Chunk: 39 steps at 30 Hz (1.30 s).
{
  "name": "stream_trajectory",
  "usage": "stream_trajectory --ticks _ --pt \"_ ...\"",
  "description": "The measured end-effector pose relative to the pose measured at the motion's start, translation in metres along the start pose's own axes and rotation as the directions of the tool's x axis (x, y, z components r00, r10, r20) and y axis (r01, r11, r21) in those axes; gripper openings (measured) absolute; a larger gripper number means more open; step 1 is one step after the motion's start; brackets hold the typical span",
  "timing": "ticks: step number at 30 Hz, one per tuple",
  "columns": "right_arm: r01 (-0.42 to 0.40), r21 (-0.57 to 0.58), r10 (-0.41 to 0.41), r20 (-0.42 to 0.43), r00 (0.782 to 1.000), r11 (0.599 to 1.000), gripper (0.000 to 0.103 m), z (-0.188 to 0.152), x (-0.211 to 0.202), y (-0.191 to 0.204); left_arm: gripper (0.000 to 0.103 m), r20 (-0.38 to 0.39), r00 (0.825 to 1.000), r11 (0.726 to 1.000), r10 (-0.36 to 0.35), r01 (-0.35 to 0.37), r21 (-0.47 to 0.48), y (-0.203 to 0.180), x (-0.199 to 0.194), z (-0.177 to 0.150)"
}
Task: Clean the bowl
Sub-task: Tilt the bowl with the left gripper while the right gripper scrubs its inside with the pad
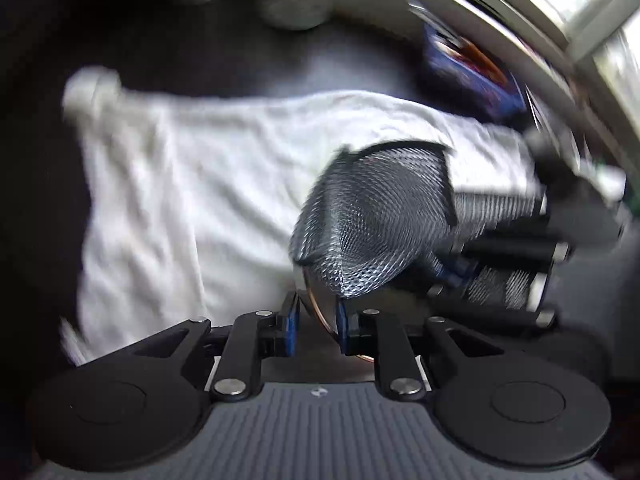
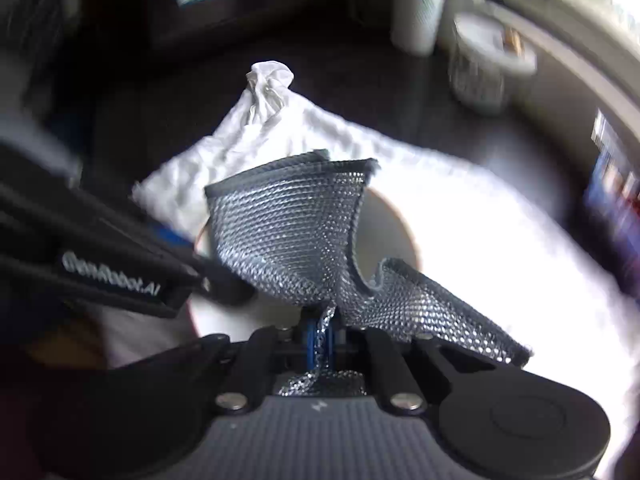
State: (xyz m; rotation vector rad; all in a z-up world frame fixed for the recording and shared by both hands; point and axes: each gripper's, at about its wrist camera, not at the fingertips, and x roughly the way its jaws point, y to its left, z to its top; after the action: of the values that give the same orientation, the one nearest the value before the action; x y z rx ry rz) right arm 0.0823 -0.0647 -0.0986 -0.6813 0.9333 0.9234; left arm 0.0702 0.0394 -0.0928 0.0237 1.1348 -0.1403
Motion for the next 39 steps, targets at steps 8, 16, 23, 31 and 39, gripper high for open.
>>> stream_trajectory --ticks 8,16,23,31,39 --pt "0.077 -0.239 -0.08 -0.006 0.997 0.968 0.006 -0.003 0.011 0.018 0.017 0.045 0.998 0.984 0.05 -0.057 0.171 -0.006 -0.001 -0.001" --pt "-0.097 0.127 0.102 -0.032 0.994 0.987 0.006 0.0 0.022 -0.004 0.015 0.006 0.99 0.953 -0.142 0.139 -0.27 0.033 0.005 -0.017" --pt "-0.212 0.316 0.227 -0.012 0.974 0.925 0.006 -0.007 0.026 -0.019 0.014 -0.016 0.947 0.756 -0.322 0.247 -0.606 0.056 0.019 -0.039" --pt "-0.209 0.29 0.224 -0.02 0.974 0.934 0.008 -0.011 0.012 -0.002 0.015 -0.054 0.957 0.858 -0.285 0.23 -0.459 0.034 0.014 -0.034" --pt "0.038 -0.044 -0.039 -0.031 0.999 0.998 0.008 0.001 0.003 0.016 0.016 0.014 1.0 0.988 0.021 -0.023 0.154 -0.011 -0.007 -0.001"
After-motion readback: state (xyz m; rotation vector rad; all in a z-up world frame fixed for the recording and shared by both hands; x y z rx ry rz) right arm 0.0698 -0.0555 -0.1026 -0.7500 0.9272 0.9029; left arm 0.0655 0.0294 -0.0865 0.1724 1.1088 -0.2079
